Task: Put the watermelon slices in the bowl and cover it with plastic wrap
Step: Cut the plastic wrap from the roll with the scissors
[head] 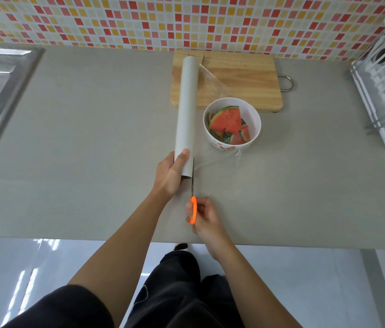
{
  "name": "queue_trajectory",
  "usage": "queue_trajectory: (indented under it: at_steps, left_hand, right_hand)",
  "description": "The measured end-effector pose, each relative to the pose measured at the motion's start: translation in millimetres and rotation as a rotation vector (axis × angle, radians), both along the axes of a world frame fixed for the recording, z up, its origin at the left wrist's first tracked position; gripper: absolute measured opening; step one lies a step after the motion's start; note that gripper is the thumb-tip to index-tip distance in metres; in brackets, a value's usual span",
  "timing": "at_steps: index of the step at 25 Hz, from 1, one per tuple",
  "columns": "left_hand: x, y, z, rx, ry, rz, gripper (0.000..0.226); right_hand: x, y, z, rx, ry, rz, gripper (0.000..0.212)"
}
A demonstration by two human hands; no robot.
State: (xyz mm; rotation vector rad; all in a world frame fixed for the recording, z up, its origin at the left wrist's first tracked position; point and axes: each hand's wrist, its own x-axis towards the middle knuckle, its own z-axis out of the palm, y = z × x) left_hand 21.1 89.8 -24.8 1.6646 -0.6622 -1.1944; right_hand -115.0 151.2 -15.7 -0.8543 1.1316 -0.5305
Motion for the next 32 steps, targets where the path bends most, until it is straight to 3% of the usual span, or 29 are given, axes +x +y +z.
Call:
queue_trajectory:
  at_steps: [7, 13, 32]
  left_hand:
    - [2, 1, 1, 0.003, -0.011, -0.003, 0.038]
    - [3, 2, 1, -0.004, 0.043, -0.010, 0.053]
    - [7, 3, 0, -0.033, 0.007, -0.072, 0.042]
  right_hand:
    - [8, -17, 7, -0.025, 0.056, 0.009, 0.034]
    - [10, -30, -1, -0.094, 0.047, 0.014, 0.016]
    - [17, -97, 2, -0.161, 0.044, 0.059, 0.031]
